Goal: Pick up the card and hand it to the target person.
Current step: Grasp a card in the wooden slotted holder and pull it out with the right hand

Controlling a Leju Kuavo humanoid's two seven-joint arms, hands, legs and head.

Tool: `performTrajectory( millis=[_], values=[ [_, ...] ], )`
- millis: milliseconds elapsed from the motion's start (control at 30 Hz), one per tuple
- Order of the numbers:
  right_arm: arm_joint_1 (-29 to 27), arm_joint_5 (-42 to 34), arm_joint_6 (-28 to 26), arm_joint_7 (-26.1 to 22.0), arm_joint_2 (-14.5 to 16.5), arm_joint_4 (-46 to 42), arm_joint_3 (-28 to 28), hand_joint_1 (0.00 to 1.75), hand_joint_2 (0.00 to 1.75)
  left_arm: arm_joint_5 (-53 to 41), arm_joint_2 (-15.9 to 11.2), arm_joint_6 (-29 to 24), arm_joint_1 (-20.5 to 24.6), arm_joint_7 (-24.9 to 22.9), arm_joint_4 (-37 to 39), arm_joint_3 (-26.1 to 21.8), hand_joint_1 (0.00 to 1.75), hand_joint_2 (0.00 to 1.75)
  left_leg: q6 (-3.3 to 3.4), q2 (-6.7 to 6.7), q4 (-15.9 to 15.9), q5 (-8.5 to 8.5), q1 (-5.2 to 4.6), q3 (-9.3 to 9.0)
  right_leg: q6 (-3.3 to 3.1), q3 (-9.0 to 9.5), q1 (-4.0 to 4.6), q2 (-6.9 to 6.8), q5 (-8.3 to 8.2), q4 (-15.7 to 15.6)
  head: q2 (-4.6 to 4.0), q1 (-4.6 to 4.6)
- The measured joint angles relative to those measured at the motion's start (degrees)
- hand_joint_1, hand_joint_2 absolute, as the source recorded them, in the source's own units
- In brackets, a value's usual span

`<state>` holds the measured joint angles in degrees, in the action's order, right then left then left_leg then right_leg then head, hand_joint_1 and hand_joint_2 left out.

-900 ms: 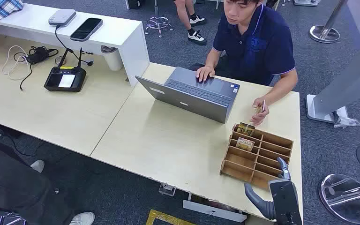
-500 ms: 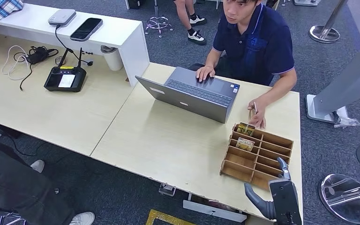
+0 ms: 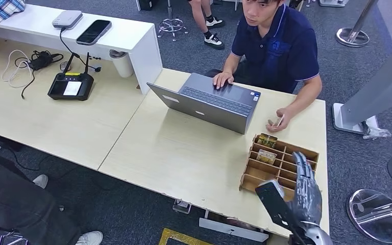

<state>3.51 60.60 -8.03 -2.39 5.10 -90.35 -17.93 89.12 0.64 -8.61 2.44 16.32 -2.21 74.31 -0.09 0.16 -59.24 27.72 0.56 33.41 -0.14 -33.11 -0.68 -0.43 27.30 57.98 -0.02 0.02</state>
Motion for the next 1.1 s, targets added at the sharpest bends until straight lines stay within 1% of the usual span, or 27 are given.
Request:
performTrajectory(
  millis=[167,233,267,367,400,567,700,800,867,1033,1100],
  values=[
    [6.2,17.0,-1.7,4.1,-1.2,4.6,-5.6,0.00,1.75,-0.3,-0.5,0.2,0.2,0.2,0.0,0.7,0.00,0.00,-0.02,0.00,0.0,-0.03,0.00,0.00,-0.01,0.01,0.00,0.01,-0.02,0.0,0.00,-0.01],
    [8.4,21.4,-2.2,5.5,-1.5,6.8,-8.0,0.00,1.75,-0.3,-0.7,0.2,0.3,0.2,0.0,0.9,0.00,0.00,-0.03,-0.01,0.0,-0.03,0.00,-0.01,-0.01,0.01,0.00,-0.01,-0.02,0.0,0.00,0.00],
    [9.3,22.4,-2.3,5.9,-1.6,7.9,-9.0,0.14,1.75,-0.3,-0.7,0.2,0.4,0.2,0.0,1.0,0.00,0.00,-0.03,-0.03,0.0,-0.03,0.00,-0.01,-0.01,0.00,0.00,-0.02,-0.02,0.0,0.00,0.00],
    [11.5,24.6,-2.6,7.2,-1.8,10.6,-11.1,1.33,1.75,-0.2,-0.8,0.1,0.4,0.1,0.0,1.4,0.00,0.00,-0.03,-0.03,0.0,-0.03,0.00,0.02,-0.01,0.00,0.00,-0.02,-0.02,0.0,0.00,0.00],
    [12.3,25.5,-2.6,7.9,-1.8,11.6,-11.7,1.59,1.75,-0.1,-0.8,0.1,0.4,0.1,0.0,1.4,0.00,0.00,-0.03,-0.02,0.0,-0.03,0.00,0.02,-0.01,-0.01,0.00,-0.01,-0.02,0.0,0.00,0.00],
    [16.1,27.4,-2.6,9.9,-1.8,17.0,-13.9,1.59,1.75,0.3,-0.9,-0.2,0.5,0.0,0.0,1.5,0.00,0.00,-0.03,-0.04,0.0,-0.03,0.00,0.02,-0.01,0.00,0.00,-0.03,-0.02,0.0,0.00,0.01],
    [17.2,27.4,-2.7,10.1,-1.8,19.1,-14.6,1.75,1.75,0.4,-0.9,-0.2,0.5,0.0,-0.1,1.5,0.00,0.00,-0.03,-0.04,0.0,-0.03,0.00,0.02,-0.01,0.00,0.00,-0.03,-0.02,0.0,0.00,0.00],
    [17.8,27.8,-2.8,10.7,-1.8,20.3,-14.9,1.73,1.75,0.5,-0.9,-0.3,0.5,0.0,-0.1,1.5,0.00,0.00,-0.03,-0.04,0.0,-0.03,0.00,0.02,-0.01,-0.01,0.00,-0.02,-0.02,0.0,0.00,0.00],
    [18.6,28.0,-2.8,11.5,-1.7,21.6,-15.0,1.65,1.75,0.7,-0.9,-0.4,0.5,-0.1,-0.1,1.5,0.00,0.00,-0.03,-0.04,0.0,-0.03,0.00,0.03,-0.01,-0.01,0.00,-0.02,-0.02,0.0,0.00,0.00],
    [21.6,28.2,-3.0,13.5,-0.5,26.7,-15.0,1.35,1.75,0.8,-0.9,-0.9,0.5,-0.8,-0.1,1.5,0.00,0.00,-0.03,-0.04,0.0,-0.04,0.00,0.01,-0.01,-0.01,0.00,-0.02,-0.02,0.0,0.00,0.00],
    [22.6,28.2,-3.3,14.0,-0.1,28.8,-15.0,1.14,1.75,0.8,-0.9,-1.1,0.5,-0.9,-0.1,1.5,0.00,0.00,-0.02,-0.04,0.0,-0.05,0.00,0.01,-0.01,0.00,0.00,-0.03,-0.02,0.0,0.00,0.00]
  ],
)
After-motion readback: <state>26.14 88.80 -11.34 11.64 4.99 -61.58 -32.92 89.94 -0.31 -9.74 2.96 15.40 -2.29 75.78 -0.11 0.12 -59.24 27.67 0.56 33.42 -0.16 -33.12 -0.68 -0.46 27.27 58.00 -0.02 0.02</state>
